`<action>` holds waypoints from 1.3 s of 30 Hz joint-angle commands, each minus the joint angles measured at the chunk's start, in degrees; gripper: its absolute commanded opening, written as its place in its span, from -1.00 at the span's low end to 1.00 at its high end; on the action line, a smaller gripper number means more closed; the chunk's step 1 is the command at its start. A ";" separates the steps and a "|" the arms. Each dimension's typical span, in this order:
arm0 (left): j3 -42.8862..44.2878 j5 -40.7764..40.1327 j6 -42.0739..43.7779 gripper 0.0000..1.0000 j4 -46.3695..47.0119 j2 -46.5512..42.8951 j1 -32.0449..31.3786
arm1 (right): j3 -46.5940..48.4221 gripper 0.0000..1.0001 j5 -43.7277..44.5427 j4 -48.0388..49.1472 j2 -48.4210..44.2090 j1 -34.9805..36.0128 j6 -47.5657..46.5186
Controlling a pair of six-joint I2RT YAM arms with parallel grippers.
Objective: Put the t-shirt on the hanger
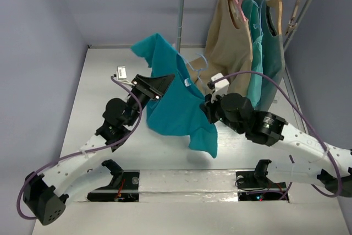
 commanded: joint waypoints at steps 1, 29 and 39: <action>3.13 -2.77 7.37 0.36 -1.51 -5.92 0.15 | 6.74 -1.00 5.45 -5.41 -1.11 -1.68 0.59; -4.95 -10.16 21.80 0.47 -16.99 -27.03 0.15 | 41.98 -1.00 -1.05 -22.74 22.68 -28.13 -7.75; -8.82 -13.14 23.55 0.48 -16.47 -28.96 0.15 | 58.96 -1.00 -3.69 -23.81 38.17 -35.96 -10.13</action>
